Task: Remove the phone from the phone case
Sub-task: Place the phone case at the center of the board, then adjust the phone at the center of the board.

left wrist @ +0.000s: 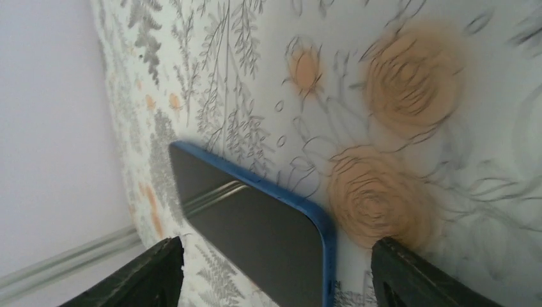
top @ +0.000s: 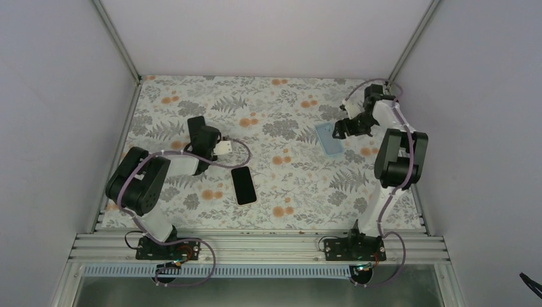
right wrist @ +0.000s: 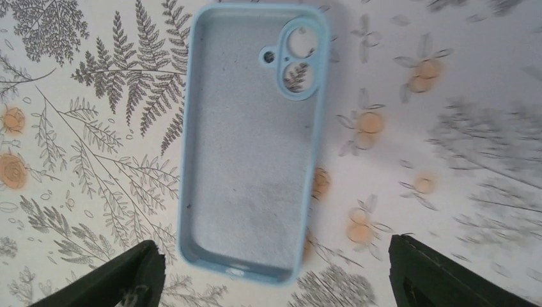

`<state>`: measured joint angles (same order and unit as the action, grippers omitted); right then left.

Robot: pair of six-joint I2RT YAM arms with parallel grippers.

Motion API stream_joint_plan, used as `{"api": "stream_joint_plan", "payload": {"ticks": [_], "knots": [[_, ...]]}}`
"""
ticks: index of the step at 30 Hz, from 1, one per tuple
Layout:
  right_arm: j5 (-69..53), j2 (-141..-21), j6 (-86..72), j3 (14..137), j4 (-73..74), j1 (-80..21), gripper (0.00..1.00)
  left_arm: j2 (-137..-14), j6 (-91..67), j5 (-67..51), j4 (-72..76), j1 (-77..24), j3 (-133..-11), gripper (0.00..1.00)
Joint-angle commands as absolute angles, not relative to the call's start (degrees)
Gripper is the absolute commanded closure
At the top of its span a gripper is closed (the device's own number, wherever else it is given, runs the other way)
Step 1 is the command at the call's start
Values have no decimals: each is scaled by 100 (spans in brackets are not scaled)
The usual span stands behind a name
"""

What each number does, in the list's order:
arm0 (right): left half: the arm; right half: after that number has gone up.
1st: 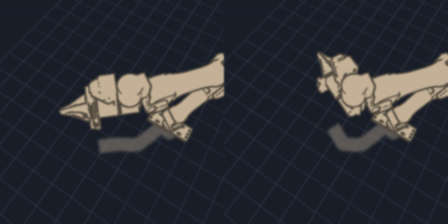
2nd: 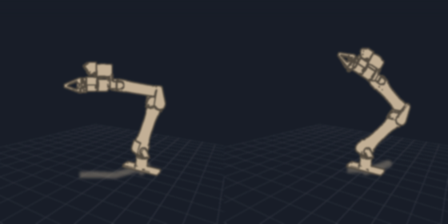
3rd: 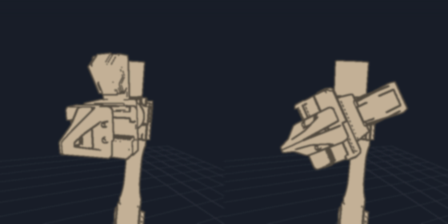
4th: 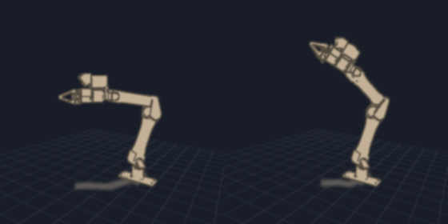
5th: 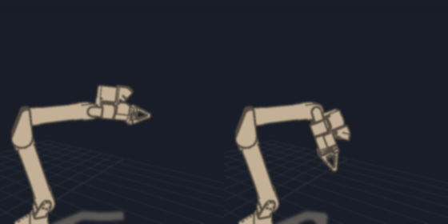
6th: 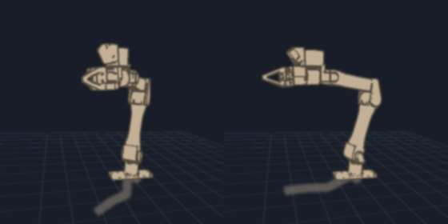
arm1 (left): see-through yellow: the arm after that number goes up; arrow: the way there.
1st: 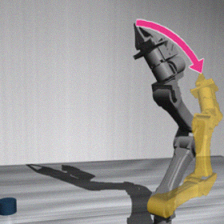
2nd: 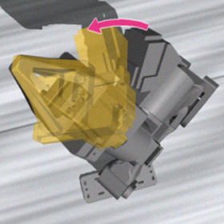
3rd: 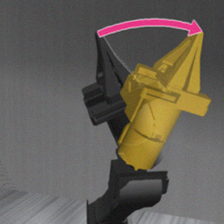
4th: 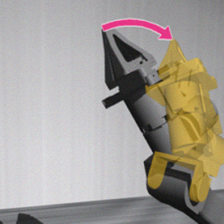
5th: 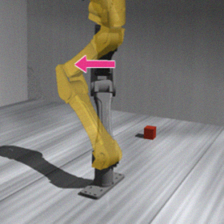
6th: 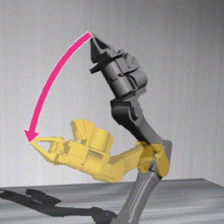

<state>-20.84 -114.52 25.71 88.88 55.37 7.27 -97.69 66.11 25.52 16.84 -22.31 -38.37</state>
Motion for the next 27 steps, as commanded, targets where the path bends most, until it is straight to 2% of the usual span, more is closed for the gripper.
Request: {"api": "stream_joint_plan", "payload": {"ticks": [1,6,7,8,9,13,14,16,18,19,20,23,27], "knots": [[-1319,-10649,2917,8809,5453,717,10,-9217,5866,1266,-803,-2360,-4455,24],[-758,-9385,3345,8020,5276,-66,5,-8795,5448,379,-2630,-2456,-5162,17],[-720,-9113,3423,7827,5333,-354,5,-8767,5377,266,-2892,-2442,-5308,14],[-807,-8914,3538,7658,5473,-636,6,-8740,5312,158,-3170,-2415,-5452,4],[-1086,-8683,3672,7505,5653,-976,6,-8720,5245,76,-3378,-2386,-5597,0],[-1661,-7699,4028,6737,5847,-2597,8,-8601,4886,-587,-3983,-2035,-6227,0],[-1691,-7507,3961,6614,5724,-3066,12,-8580,4755,-796,-4060,-1928,-6408,0],[-1936,-7394,3747,6619,5670,-3832,33,-8520,4394,-1040,-4126,-1695,-6725,0],[-2342,-7573,3580,6897,5760,-4443,90,-8419,3983,-1160,-4047,-1470,-6994,0],[-2438,-7719,3469,7093,5728,-4721,96,-8351,3761,-1219,-4022,-1348,-7084,0],[-2523,-7860,3410,7221,5676,-4954,97,-8308,3649,-1274,-4011,-1291,-7172,0],[-2400,-8404,3335,7486,5434,-5712,97,-8193,3295,-1322,-3996,-1181,-7316,0],[-2155,-9323,3426,7785,5213,-6173,97,-8041,3069,-1253,-3852,-1128,-7262,0]]}}
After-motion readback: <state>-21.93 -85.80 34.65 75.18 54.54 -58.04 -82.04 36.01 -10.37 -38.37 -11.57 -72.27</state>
